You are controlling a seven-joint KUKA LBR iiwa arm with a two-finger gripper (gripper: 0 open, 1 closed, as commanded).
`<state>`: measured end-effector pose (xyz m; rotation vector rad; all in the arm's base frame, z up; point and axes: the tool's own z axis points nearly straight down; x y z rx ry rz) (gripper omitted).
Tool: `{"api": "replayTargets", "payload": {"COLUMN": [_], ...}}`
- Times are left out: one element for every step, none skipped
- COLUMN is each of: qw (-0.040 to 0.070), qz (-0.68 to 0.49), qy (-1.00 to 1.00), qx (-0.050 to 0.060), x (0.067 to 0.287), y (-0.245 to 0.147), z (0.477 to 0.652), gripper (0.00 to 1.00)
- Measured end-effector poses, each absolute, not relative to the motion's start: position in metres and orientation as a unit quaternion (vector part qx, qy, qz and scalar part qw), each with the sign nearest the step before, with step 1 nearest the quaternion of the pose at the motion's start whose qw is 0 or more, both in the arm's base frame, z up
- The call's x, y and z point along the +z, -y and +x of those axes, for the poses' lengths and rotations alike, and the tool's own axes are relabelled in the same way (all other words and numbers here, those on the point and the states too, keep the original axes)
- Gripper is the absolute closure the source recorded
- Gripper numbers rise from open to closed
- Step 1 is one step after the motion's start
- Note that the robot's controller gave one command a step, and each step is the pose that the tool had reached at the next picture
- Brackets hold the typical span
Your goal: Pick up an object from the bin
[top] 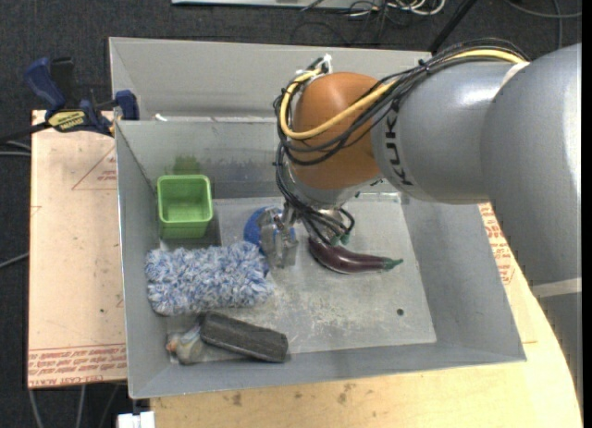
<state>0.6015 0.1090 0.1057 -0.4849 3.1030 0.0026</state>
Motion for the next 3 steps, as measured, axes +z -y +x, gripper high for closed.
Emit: {"api": "replayTargets", "payload": {"qw": [0.0,0.0,0.005], "qz": [-0.154,-0.155,-0.21], "qy": [-0.988,-0.988,-0.978], "qx": [0.001,0.001,0.001], "x": [0.106,0.106,0.075], "y": [-0.109,-0.109,-0.113], "z": [0.601,0.601,0.618], "gripper": [0.0,0.0,1.0]}}
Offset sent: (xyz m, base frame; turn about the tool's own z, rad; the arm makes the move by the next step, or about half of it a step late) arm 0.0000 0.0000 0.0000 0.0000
